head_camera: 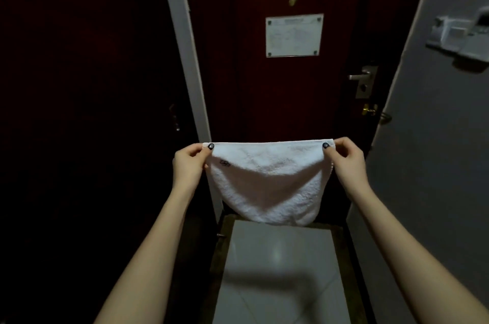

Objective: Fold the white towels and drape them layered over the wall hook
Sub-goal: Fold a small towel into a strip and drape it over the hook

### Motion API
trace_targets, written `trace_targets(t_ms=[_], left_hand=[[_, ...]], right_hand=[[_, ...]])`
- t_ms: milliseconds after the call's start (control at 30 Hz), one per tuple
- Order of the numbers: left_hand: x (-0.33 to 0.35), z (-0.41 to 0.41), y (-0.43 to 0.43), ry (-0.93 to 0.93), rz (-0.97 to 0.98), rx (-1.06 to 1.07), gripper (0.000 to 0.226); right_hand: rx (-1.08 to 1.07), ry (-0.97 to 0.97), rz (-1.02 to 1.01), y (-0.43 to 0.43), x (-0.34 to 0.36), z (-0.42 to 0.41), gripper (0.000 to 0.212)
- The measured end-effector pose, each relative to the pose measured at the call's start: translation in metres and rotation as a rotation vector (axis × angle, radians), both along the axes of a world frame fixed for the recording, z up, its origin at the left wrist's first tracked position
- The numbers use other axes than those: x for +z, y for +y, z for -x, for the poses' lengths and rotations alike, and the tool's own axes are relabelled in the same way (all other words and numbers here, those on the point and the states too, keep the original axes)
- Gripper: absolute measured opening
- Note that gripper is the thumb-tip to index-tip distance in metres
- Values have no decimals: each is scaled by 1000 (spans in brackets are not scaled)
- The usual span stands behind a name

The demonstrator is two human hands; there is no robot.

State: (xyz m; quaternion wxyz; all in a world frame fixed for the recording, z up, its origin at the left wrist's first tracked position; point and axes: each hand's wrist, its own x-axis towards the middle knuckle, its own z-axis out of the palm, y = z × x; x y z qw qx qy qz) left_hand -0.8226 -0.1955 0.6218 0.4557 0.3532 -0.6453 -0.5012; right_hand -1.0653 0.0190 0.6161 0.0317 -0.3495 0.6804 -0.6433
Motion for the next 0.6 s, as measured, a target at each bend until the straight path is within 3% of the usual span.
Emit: trace_targets(t_ms=[167, 300, 500, 600], left_hand=[[18, -51, 31, 79, 24, 123, 10], [21, -99, 58, 86, 11, 84, 13], [31, -174, 104, 14, -59, 193, 24], [34, -204, 132, 48, -86, 300, 22]], right_hand=[[124, -47, 129, -9, 12, -30, 15], [370, -264, 255, -23, 19, -54, 21], [819, -371, 229, -45, 40, -119, 25], [1031, -338, 112, -50, 45, -162, 22]])
